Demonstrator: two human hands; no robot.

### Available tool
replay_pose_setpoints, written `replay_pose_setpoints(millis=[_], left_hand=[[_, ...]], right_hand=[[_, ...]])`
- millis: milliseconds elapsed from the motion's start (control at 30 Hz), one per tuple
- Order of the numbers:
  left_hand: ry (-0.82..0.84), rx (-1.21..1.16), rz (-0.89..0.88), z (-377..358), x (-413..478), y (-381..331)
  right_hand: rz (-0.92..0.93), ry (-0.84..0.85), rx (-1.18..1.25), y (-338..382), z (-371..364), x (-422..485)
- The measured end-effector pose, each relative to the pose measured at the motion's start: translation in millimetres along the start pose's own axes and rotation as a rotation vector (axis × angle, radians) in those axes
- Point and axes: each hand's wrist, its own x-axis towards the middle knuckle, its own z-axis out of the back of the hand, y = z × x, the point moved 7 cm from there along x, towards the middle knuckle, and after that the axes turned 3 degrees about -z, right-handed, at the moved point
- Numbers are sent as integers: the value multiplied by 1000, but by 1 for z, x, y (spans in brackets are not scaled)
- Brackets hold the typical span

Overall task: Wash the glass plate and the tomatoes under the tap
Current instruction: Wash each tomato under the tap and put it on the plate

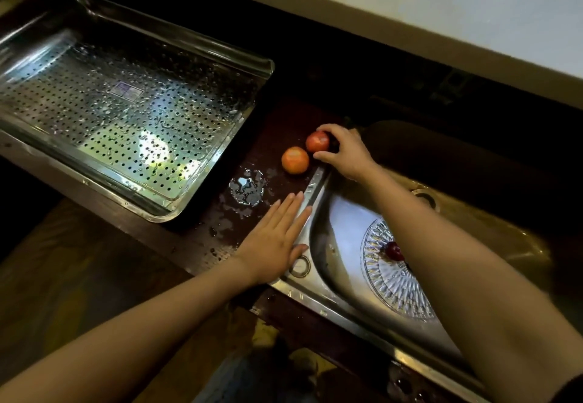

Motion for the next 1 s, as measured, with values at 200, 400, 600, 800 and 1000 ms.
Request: replay_pose_setpoints(millis=[200, 400, 600, 800, 1000], left_hand=[[-126, -173, 49, 28, 8, -1], [-513, -717, 210, 130, 61, -7], [-303, -1288, 59, 176, 123, -91], [20, -1646, -163, 188, 143, -199], [322, -1818, -261, 164, 162, -307]], right_hand=[[74, -130, 143, 2, 38, -30], [126, -214, 101, 17, 116, -98], [60, -378, 3, 11, 200, -179], [-122, -570, -47, -35, 255, -264], [-259, -713, 342, -103, 261, -346]])
